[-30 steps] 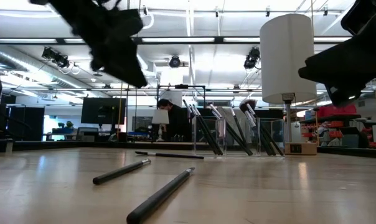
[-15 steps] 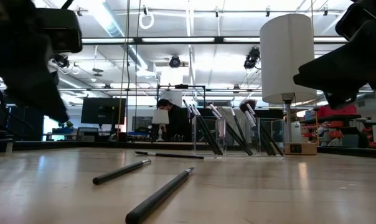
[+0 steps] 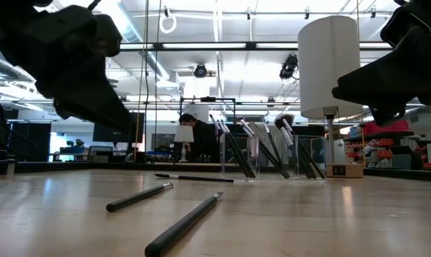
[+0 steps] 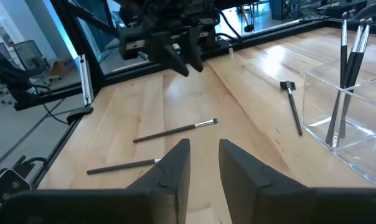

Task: Pick & Place Makeup Supplies
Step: Put the black makeup brush into the transparent organizer

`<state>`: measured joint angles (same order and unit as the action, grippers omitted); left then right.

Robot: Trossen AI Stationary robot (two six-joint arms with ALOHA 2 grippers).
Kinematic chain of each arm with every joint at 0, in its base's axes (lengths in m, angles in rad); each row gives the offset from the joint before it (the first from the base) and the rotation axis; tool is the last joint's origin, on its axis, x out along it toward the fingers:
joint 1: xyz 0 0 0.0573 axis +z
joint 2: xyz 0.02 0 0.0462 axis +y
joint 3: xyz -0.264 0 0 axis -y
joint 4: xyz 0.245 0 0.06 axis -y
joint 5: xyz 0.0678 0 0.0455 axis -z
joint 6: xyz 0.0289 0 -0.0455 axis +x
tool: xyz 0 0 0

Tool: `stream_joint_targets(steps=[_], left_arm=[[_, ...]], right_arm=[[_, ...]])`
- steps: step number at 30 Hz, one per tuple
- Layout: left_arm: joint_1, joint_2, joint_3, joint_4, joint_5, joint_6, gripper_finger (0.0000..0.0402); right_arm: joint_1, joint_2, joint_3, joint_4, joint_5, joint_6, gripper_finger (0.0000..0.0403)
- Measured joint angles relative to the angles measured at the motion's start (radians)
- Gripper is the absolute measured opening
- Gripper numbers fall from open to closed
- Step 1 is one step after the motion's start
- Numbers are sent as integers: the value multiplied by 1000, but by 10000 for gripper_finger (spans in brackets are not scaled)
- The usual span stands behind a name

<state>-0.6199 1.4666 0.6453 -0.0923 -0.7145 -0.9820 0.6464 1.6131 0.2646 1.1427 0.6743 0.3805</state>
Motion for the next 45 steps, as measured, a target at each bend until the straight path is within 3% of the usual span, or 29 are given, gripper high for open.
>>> stream_joint_targets(steps=[7, 14, 20, 27, 34, 41, 45], left_arm=[[-20, 14, 1, 170, 8, 175, 199], [-54, 193, 100, 205, -62, 220, 263], [-58, 383, 253, 159, -148, 184, 261], [-67, 486, 408, -159, -234, -20, 251], [-81, 546, 394, -196, -284, -254, 250], [-79, 638, 399, -129, -312, -272, 246], [-78, 647, 401, -205, -276, -286, 218]], right_arm=[[0, 0, 0, 0, 0, 0, 89], [-1, 0, 0, 0, 0, 0, 89], [-2, -1, 0, -1, -1, 4, 89], [-2, -1, 0, -6, 0, 11, 89], [-2, -1, 0, -17, -1, 11, 89], [-2, -1, 0, -19, 0, 13, 89], [-2, -1, 0, -24, 0, 23, 89]])
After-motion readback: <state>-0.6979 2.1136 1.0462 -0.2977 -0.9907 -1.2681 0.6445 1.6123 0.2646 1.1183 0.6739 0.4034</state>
